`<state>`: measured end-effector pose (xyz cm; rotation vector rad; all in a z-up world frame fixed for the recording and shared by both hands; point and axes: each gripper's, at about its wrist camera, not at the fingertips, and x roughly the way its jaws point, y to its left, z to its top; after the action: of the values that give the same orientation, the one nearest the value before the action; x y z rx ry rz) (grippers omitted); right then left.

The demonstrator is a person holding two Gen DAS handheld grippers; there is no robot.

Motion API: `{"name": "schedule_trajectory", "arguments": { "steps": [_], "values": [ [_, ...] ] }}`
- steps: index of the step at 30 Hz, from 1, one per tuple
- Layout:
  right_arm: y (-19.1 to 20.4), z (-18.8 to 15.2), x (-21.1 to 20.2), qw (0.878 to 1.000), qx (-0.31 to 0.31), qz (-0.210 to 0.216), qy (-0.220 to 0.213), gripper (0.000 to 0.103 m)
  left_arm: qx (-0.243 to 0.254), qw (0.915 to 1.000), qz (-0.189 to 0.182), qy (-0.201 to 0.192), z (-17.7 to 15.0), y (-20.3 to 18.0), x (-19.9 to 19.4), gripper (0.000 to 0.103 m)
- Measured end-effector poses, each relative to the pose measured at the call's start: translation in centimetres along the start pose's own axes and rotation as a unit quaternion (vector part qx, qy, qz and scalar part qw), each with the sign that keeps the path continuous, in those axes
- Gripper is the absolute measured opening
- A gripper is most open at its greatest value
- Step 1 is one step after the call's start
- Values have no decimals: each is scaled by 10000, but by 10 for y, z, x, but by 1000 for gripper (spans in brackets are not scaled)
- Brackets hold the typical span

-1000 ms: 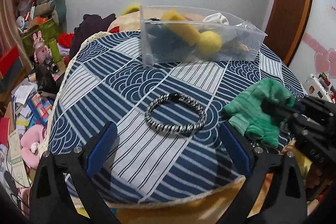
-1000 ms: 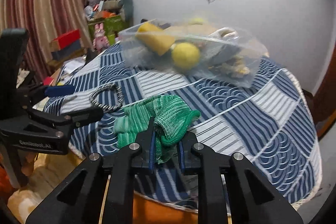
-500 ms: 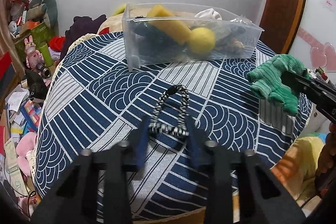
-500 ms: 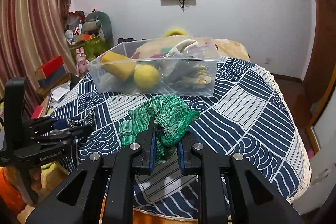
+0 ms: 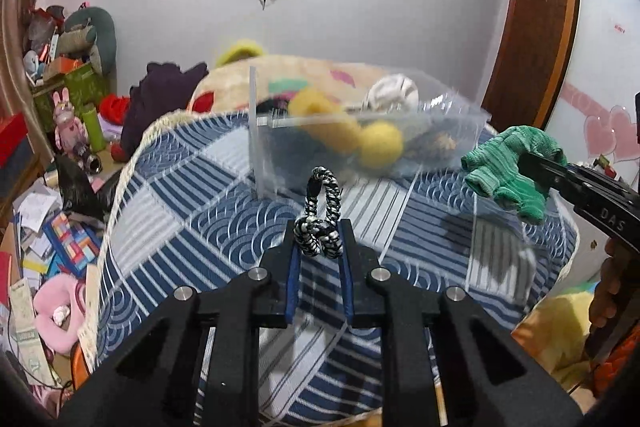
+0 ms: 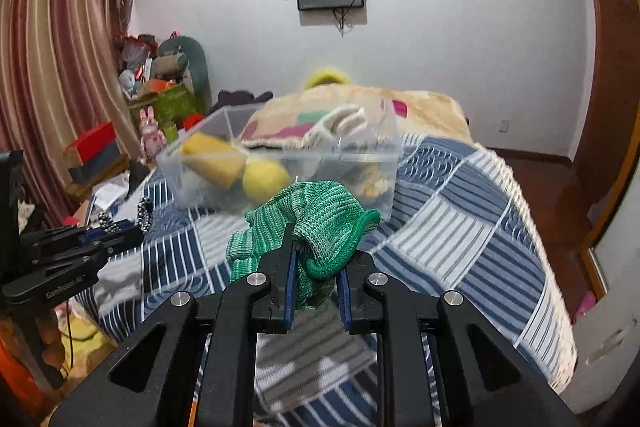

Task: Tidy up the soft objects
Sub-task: 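Drop the green glove into the box with the right tool while the left drops the bracelet in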

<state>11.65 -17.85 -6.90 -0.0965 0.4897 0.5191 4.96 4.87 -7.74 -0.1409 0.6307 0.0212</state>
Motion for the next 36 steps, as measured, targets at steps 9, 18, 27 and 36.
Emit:
{"name": "schedule_trajectory", "arguments": {
  "steps": [9, 18, 27, 36],
  "values": [
    [-10, 36, -5, 9986, 131, -55, -501, 15, 26, 9986, -116, -512, 40, -7, -9, 17],
    [-12, 61, 10, 9970, 236, 72, -734, 15, 245, 9962, -128, -827, 72, -17, -2, 17],
    [2, 77, 36, 9976, 37, 121, -687, 15, 256, 9961, -245, -813, 101, -20, 21, 17],
    [6, 71, 75, 9997, -135, 130, -174, 15, 512, 9982, -109, -300, 109, -32, 76, 17]
  ]
}}
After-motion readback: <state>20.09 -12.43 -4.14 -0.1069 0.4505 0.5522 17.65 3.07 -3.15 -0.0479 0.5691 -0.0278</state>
